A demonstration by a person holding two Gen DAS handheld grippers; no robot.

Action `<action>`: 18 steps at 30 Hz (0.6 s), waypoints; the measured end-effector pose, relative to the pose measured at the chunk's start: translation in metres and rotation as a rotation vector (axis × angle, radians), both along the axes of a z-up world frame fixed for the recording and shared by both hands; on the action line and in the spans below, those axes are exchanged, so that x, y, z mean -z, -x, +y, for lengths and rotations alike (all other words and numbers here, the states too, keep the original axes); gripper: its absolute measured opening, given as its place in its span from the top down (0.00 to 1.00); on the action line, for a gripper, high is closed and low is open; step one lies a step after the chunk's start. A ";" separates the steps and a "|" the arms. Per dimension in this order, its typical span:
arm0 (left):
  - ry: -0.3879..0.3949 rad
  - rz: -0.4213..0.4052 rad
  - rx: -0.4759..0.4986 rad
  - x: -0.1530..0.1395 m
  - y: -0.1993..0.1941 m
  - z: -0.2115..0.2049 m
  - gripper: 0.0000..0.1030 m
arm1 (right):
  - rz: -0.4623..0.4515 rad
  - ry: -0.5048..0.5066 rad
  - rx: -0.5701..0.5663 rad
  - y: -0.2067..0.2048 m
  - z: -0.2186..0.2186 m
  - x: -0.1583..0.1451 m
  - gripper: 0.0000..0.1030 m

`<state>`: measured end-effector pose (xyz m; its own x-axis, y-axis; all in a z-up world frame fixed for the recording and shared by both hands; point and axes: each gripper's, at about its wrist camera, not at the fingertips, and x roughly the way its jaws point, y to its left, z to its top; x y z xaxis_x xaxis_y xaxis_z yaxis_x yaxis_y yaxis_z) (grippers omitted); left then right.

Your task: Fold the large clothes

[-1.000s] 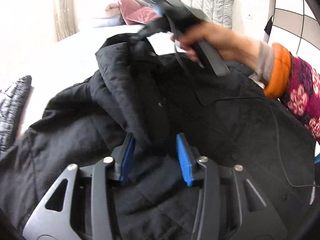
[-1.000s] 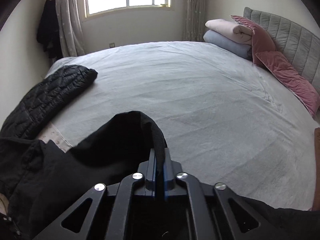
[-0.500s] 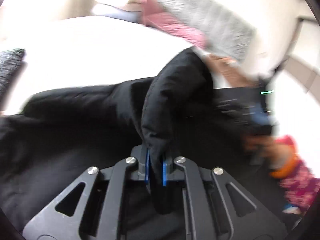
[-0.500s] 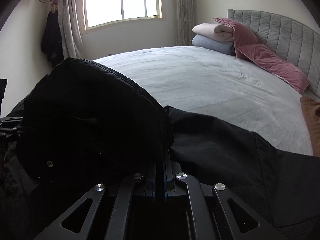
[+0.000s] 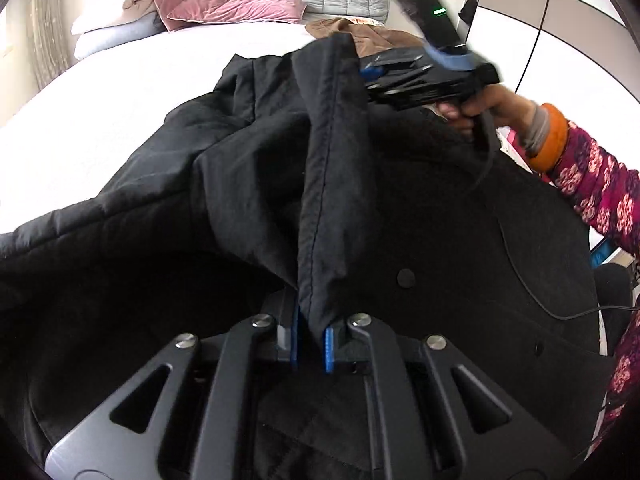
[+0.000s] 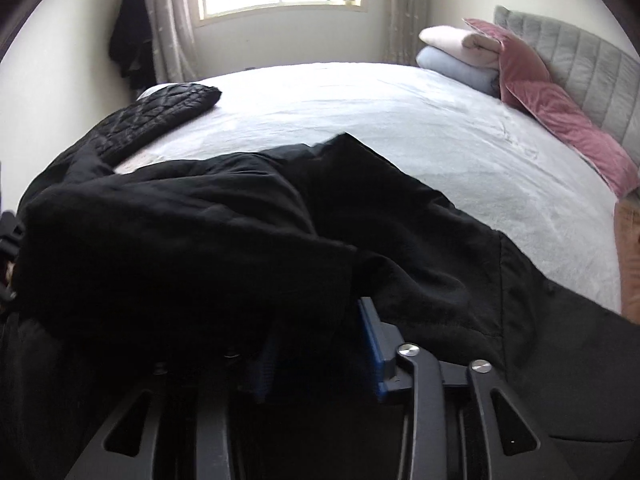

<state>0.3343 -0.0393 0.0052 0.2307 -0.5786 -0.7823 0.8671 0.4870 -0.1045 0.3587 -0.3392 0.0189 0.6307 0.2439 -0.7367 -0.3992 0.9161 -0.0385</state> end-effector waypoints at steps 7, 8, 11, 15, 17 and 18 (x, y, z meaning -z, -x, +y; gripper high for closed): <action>-0.082 -0.075 0.040 0.002 0.010 0.002 0.89 | -0.187 0.237 -0.316 0.072 0.055 -0.056 0.31; -0.095 -0.080 0.043 0.002 0.011 0.002 0.89 | -0.196 0.292 -0.358 0.070 0.068 -0.060 0.30; -0.117 -0.091 0.052 0.001 0.012 0.001 0.89 | -0.147 0.420 -0.475 0.058 0.107 -0.058 0.29; -0.142 -0.099 0.064 0.003 0.008 0.001 0.89 | 0.100 0.479 -0.536 0.016 0.124 -0.028 0.34; -0.165 -0.104 0.070 0.005 0.008 0.003 0.87 | 0.243 0.416 -0.560 0.011 0.117 -0.014 0.88; -0.172 -0.105 0.076 0.005 0.008 0.004 0.87 | 0.289 0.389 -0.559 0.008 0.110 -0.007 0.91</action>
